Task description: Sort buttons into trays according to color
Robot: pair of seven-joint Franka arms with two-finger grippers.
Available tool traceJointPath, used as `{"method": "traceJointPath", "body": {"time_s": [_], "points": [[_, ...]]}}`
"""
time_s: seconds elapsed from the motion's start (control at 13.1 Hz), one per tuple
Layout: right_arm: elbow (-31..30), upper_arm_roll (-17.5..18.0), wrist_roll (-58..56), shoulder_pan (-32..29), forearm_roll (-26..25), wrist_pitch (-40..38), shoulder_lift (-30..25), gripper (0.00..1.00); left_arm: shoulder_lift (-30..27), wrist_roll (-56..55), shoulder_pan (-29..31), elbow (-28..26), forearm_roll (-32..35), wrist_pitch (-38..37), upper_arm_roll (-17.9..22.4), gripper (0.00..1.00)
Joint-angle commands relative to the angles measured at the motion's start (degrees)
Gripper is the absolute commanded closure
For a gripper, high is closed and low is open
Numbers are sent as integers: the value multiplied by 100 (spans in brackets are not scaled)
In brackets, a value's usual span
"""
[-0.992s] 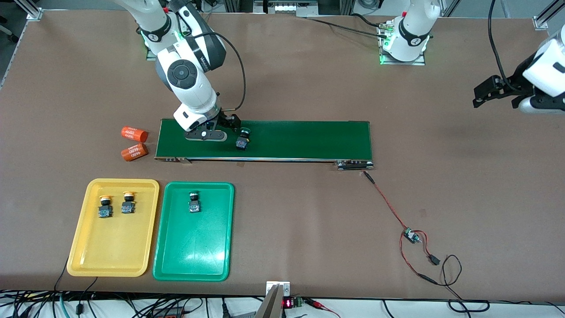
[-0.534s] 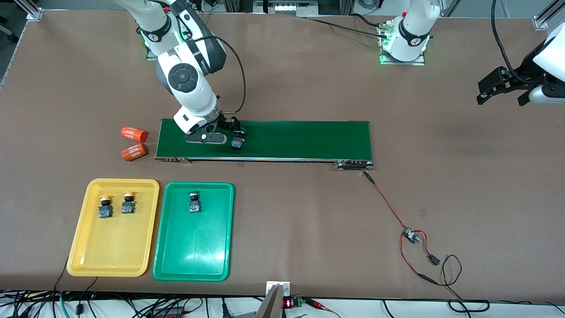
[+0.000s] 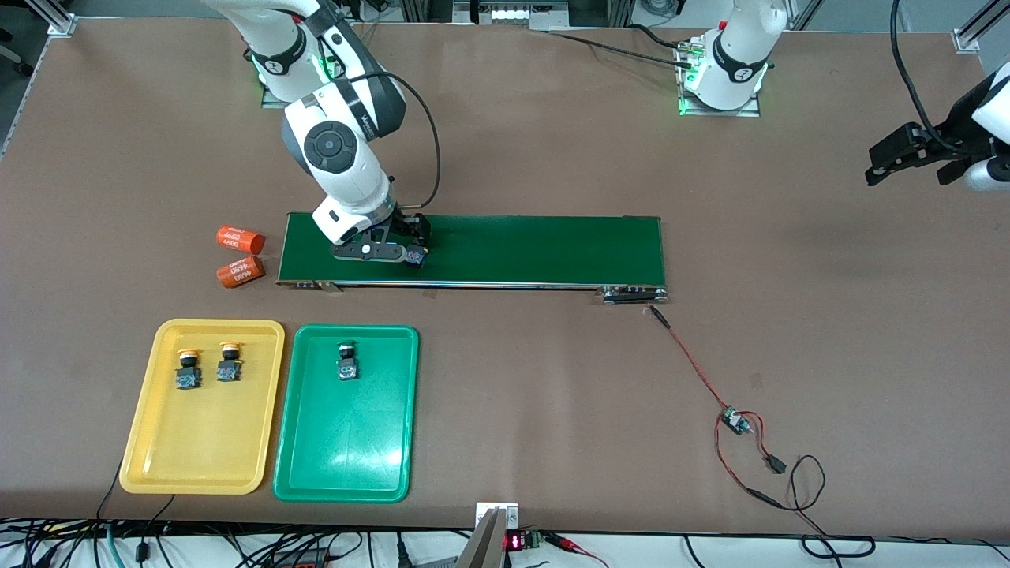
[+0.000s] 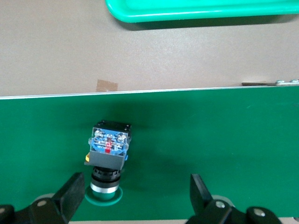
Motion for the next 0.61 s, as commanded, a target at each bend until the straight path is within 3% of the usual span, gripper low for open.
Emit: {"method": "traceJointPath", "body": {"time_s": [0.0,0.53], "points": [[155,-35,130,7,-105,42,184,0,-214,69,40,-232,-77,131,-56,0],[366,-88,122,7,-228,43,483,1,-505,61,40,-645,-86,421,-73,0]]}}
